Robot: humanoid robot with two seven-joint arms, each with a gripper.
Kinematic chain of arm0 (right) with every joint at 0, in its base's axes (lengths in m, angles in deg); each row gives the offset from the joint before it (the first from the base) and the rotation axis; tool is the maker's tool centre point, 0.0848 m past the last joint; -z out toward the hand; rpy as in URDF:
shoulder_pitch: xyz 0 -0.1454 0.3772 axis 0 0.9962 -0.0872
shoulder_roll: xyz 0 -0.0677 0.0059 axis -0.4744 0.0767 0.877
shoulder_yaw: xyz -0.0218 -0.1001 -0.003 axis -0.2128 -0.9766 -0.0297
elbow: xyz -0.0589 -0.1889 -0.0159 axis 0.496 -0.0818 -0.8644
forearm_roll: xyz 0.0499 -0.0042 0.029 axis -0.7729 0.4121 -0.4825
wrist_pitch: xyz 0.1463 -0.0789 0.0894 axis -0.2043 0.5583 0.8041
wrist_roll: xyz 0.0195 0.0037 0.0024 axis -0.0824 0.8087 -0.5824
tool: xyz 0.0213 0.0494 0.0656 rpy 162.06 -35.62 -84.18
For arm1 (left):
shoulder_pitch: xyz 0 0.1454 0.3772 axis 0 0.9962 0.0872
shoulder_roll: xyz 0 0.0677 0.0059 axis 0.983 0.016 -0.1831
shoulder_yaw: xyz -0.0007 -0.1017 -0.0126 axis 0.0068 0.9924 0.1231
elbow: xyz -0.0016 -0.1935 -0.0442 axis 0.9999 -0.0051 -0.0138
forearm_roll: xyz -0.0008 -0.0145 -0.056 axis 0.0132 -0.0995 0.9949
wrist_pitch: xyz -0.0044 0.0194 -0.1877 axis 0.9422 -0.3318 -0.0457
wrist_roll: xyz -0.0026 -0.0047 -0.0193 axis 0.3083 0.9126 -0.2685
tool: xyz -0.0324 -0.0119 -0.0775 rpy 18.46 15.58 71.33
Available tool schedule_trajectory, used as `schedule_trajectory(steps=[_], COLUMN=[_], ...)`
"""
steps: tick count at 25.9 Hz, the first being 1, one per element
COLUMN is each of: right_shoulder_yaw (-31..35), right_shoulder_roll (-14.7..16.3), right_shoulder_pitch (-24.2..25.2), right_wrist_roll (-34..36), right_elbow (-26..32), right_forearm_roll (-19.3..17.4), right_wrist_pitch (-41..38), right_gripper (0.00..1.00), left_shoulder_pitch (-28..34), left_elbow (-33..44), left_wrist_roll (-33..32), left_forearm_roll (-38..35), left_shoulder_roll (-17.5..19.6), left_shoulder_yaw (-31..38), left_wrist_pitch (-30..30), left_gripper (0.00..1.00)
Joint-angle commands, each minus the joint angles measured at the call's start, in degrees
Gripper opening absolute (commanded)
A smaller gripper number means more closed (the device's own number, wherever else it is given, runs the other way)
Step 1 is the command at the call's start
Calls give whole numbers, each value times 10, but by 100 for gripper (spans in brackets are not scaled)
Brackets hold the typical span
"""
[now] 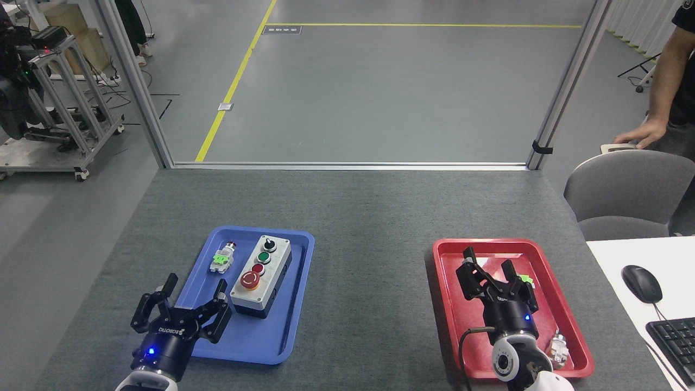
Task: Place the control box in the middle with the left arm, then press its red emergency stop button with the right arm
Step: 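Move the left gripper forward to the gray control box on the blue tray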
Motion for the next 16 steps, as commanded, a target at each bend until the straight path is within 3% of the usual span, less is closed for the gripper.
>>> schedule_trajectory(steps=[1,13,16], right_shoulder_yaw=[0,0,0], right_shoulder_roll=[0,1,6], right_shoulder_pitch=[-1,-2,-3], right_wrist_roll=[0,-7,-7], right_elbow=[0,0,1], right_forearm_roll=[0,-1,-23], right_wrist_pitch=[-1,-1,-2], right_gripper=[100,100,100], left_shoulder_pitch=[2,12,31], left_elbow=[0,45,65], left_wrist_roll=[1,0,0], left_forearm_roll=[0,11,11], left_shoulder_roll=[-1,0,-1], left_shoulder_yaw=[0,-2,-3], left_wrist_pitch=[0,28,44], left_gripper=[99,99,99])
